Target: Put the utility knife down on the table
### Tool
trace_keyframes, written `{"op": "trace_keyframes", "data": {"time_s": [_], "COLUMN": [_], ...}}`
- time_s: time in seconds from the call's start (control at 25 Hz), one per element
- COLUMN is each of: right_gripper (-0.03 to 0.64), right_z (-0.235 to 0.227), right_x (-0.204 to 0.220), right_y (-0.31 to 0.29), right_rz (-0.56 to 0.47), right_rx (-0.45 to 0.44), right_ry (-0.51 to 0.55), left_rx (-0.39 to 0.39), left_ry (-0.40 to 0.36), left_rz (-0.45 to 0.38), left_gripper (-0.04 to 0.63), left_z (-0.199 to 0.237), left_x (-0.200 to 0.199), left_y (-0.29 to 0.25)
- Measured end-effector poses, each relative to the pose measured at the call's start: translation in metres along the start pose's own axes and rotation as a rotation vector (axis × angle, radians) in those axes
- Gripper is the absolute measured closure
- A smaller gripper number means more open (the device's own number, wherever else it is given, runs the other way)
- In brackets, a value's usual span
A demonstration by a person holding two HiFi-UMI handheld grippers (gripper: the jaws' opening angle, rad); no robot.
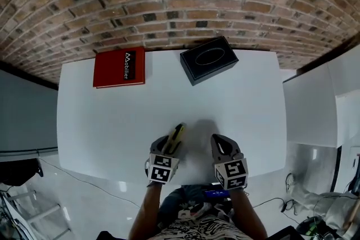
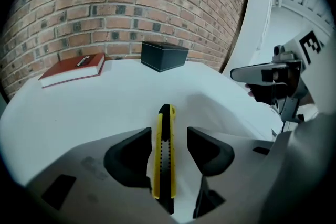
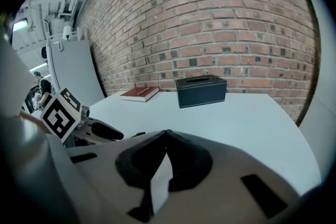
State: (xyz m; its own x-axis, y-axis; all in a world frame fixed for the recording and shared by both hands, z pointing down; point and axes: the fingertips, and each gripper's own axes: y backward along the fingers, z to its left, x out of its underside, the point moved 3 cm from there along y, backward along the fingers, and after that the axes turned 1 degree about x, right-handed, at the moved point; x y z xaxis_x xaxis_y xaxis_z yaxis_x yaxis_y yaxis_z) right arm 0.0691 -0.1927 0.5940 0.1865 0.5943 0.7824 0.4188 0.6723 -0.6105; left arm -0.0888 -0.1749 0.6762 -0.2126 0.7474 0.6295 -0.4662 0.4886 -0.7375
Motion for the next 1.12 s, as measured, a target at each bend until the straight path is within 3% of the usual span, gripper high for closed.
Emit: {"op": "trace_keyframes", "data": {"time_s": [0.16,0.4,0.56,0.68,0.88,1.12], "right_gripper": [0.615,0.615,0.615,0.615,0.615,0.615], "right_z": [0.003,0.012,0.020,0.027,0.039,0.054], "right_x": [-0.009,-0.017,-0.031,-0.041,-0.052,-0.061], "right_y": [0.007,0.021,0.034,0.046,0.066,0.093], "right_rz": [-0.048,-0.076,-0.126,-0.171,-0.216,-0.261], "right_rx": [0.009,0.009,0.012,0.021,0.023,0.012], "right_ry": [0.034,0.051,0.076,0.096,0.119,0.141], "left_rx": [-0.001,-0.030,-0.034,-0.055,-0.070,-0.095], "left_ry": [0.083,0.123,0.103,0.067,0.037,0.041], "left_rz": [-0.077,-0.185,-0.286,-0.374,-0.449,-0.539], "left_gripper": [0.400,0.400,0.405,0.462,0.566,0.578], "left_z": [0.004,0.009,0.004,-0.004,-0.015,-0.026], "left_x": [-0.011,-0.028,-0.048,-0.063,-0.077,-0.087], "left_y": [0.013,0.038,0.061,0.082,0.110,0.149]}}
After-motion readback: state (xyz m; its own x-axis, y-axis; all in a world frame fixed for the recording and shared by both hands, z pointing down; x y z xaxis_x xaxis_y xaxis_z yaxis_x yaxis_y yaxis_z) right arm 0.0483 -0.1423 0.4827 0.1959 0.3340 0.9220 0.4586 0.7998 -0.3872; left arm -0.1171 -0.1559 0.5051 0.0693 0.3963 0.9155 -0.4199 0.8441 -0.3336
